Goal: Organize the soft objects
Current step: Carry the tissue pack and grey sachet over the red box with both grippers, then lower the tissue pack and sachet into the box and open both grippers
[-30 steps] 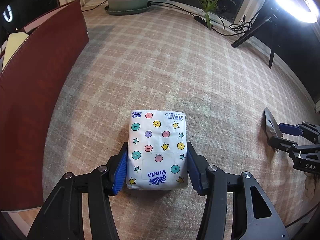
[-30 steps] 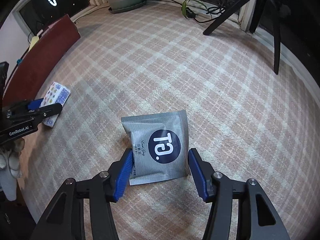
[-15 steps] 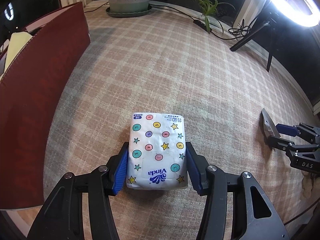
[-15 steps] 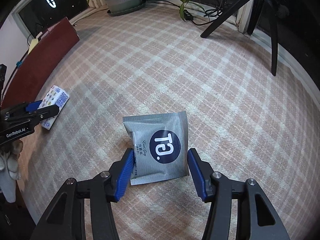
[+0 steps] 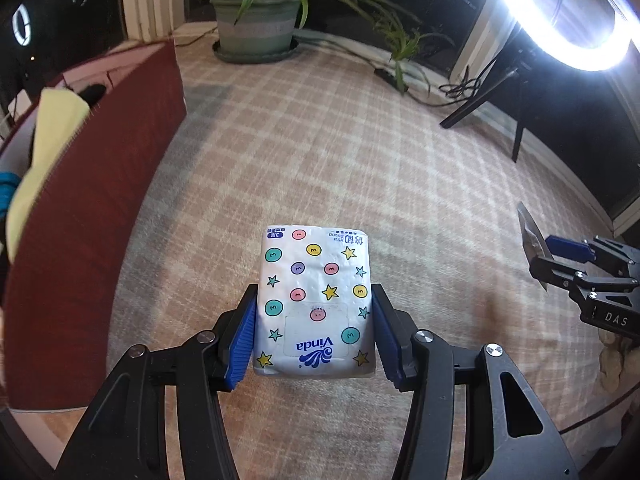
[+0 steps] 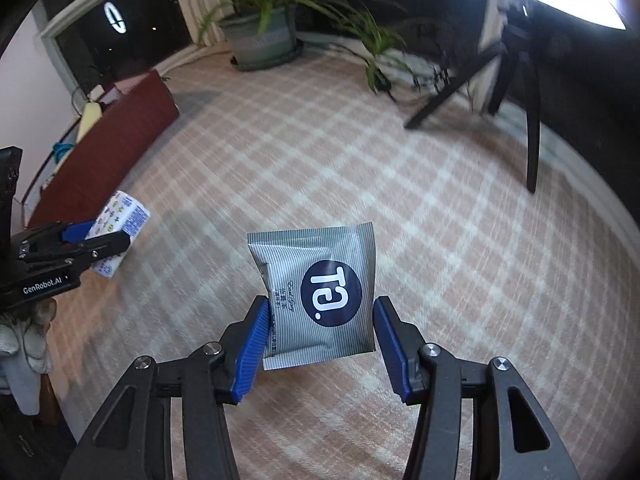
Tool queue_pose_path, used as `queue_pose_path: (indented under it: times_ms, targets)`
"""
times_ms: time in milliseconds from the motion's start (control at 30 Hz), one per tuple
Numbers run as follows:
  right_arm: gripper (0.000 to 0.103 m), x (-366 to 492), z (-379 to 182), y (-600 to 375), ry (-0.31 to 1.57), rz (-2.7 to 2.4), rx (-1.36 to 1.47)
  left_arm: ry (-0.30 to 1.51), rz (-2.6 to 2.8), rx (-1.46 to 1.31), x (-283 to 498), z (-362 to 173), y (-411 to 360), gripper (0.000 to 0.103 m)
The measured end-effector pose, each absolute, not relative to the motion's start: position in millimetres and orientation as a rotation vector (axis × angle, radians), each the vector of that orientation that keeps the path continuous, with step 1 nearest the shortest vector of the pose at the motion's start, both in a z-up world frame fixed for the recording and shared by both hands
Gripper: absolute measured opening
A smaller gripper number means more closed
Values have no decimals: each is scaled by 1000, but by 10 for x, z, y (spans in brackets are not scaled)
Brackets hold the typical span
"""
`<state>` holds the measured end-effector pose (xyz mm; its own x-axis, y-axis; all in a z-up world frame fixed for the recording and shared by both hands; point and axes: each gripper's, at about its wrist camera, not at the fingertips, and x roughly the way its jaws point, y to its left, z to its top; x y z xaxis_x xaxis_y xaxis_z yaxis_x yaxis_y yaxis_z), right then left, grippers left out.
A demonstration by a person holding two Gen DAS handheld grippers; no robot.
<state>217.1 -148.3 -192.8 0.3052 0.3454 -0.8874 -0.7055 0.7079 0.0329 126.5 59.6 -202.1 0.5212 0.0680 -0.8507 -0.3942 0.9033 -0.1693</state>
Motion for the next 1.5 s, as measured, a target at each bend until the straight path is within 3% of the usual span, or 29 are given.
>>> queue_pose_path:
  times_ms: [467,733,1500]
  targets:
    - [47,1867,-1127,-648,864,898,-441,849,355,-367,748,-1339,1025,52]
    - [47,1631,-847,118,790,1017,-497,809,449,-406,319,-1217,1501,52]
    - [47,1514,-947,1996,821,1091,-552,839,483,-423,46,-1303,2488,52]
